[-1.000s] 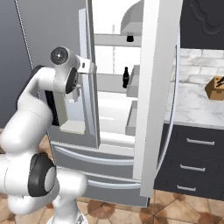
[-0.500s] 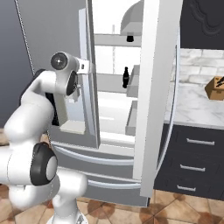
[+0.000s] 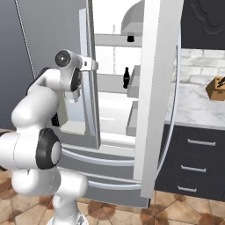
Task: Open the fridge, grab two sodas, and place both sodas inside the bowl with ice on the dining counter.
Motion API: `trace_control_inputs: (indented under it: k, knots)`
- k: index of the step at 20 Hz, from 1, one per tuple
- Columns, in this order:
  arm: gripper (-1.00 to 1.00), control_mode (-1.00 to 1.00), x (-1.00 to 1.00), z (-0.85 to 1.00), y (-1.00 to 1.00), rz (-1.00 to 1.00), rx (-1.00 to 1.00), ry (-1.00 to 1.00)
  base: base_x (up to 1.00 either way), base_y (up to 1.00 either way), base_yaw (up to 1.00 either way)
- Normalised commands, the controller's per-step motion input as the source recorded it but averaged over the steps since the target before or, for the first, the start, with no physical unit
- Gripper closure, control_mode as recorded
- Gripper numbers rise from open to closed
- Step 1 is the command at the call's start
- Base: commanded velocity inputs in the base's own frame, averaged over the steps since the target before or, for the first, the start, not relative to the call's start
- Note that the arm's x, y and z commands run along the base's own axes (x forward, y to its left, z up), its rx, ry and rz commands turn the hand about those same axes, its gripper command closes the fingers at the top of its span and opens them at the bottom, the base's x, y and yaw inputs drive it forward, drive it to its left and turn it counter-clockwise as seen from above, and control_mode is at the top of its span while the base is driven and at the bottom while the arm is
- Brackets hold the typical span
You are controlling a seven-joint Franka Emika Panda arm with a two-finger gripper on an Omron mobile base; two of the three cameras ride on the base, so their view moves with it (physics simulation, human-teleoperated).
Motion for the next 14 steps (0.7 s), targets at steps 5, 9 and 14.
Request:
trace_control_inputs:
  k: [5, 9, 14]
  knots:
    - [-1.00, -1.00, 0.41, 0.00, 0.01, -0.03, 0.00, 0.01, 0.00, 0.00, 0.00]
    - [-1.00, -1.00, 0.35, 0.00, 0.09, -0.04, 0.00, 0.00, 0.00, 0.00, 0.00]
    - [-1.00, -1.00, 0.38, 0.00, 0.10, -0.03, 0.00, 0.01, 0.00, 0.00, 0.00]
